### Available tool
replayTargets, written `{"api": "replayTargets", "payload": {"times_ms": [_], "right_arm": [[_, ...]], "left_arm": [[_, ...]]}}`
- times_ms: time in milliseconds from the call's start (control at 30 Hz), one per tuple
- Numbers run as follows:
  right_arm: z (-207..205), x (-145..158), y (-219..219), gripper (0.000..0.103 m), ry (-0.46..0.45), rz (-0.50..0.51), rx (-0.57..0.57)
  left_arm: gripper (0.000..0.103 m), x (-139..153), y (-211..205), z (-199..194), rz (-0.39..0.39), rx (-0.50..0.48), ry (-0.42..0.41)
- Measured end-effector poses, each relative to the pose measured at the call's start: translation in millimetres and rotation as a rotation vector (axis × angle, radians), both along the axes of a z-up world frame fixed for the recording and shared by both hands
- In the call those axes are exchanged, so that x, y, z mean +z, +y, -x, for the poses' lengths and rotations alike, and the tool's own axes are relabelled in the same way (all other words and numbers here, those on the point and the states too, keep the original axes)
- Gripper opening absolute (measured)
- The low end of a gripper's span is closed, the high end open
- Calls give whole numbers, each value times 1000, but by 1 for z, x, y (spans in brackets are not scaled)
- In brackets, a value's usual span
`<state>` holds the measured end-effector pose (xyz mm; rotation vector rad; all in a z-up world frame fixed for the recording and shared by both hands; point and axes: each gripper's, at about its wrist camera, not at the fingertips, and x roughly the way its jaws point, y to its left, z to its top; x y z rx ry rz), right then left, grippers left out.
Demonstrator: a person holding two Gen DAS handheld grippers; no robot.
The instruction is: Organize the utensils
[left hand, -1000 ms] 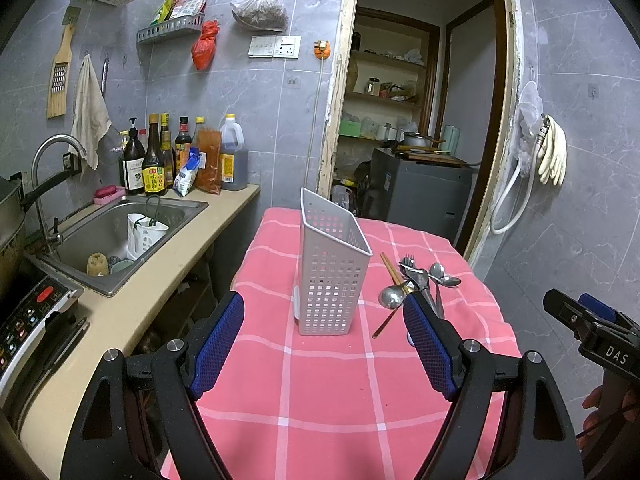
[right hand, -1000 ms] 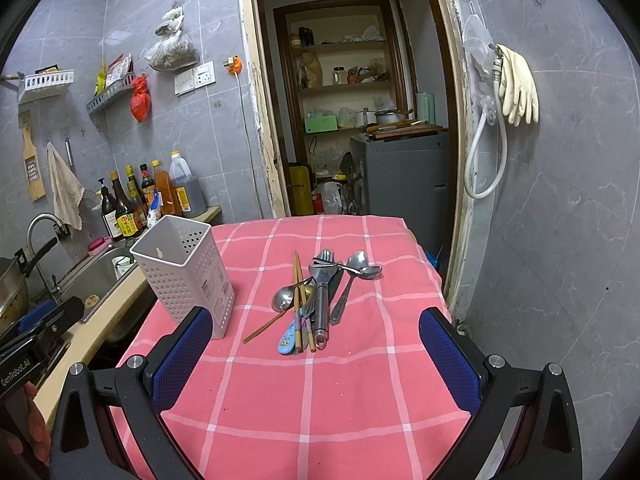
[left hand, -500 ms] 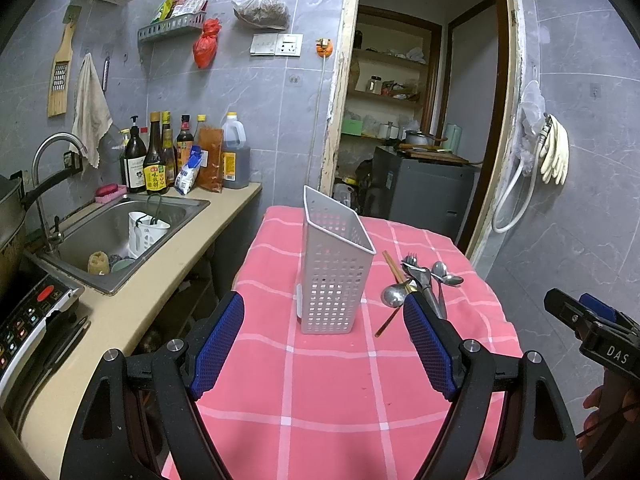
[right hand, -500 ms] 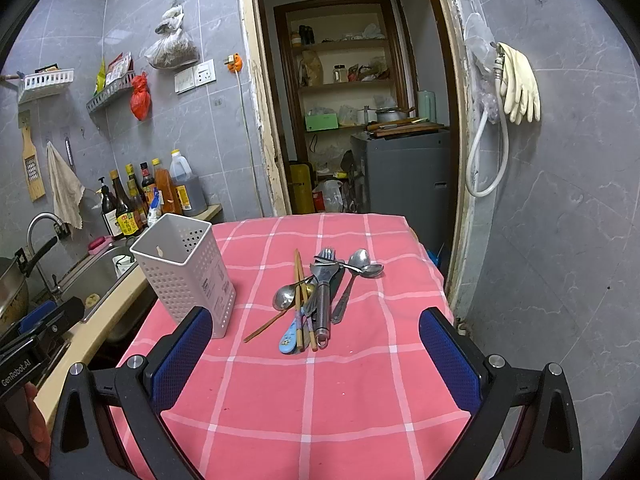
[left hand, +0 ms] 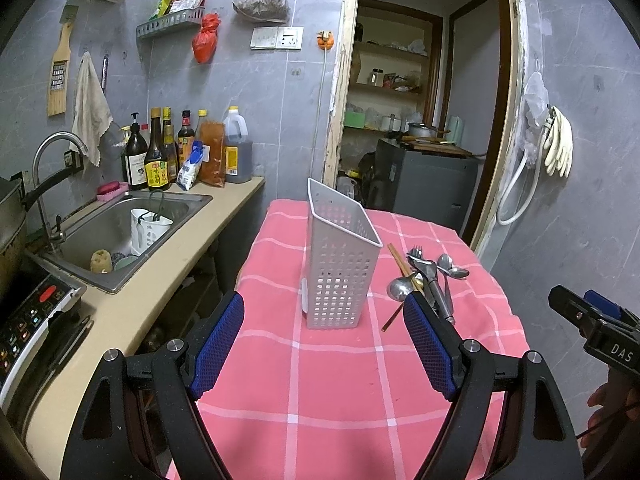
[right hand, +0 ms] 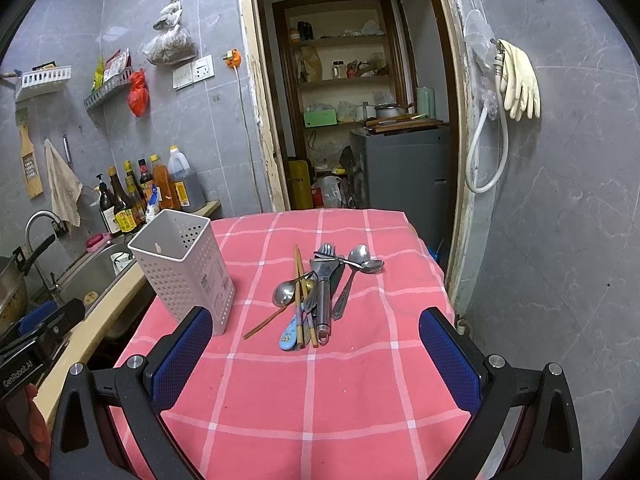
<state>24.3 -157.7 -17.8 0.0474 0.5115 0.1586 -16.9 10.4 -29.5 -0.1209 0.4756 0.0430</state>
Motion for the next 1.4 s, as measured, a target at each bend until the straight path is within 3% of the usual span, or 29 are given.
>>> {"api": "replayTargets", "payload": {"times_ms": [167, 500, 767, 1033, 1200, 1400], "right_arm": [[-8, -2, 3, 103, 14, 3, -6], [-22, 5, 3, 103, 50, 2, -26], [-39, 13, -4, 103, 90, 28, -37], [-54, 15, -27, 103, 162, -12, -59], [-68, 12, -47, 91, 195, -36, -77], [-98, 2, -80, 77, 240, -87, -88]], "left_arm": [[77, 1, -1, -13, -14, -3, 40], [77, 13, 1, -43, 35, -69, 119], [77, 15, -8, -71, 82, -252, 139], [76, 20, -39, -93, 103, -432, 149], [76, 23, -60, -115, 122, -483, 160], [72, 15, -87, -154, 131, -456, 194]]}}
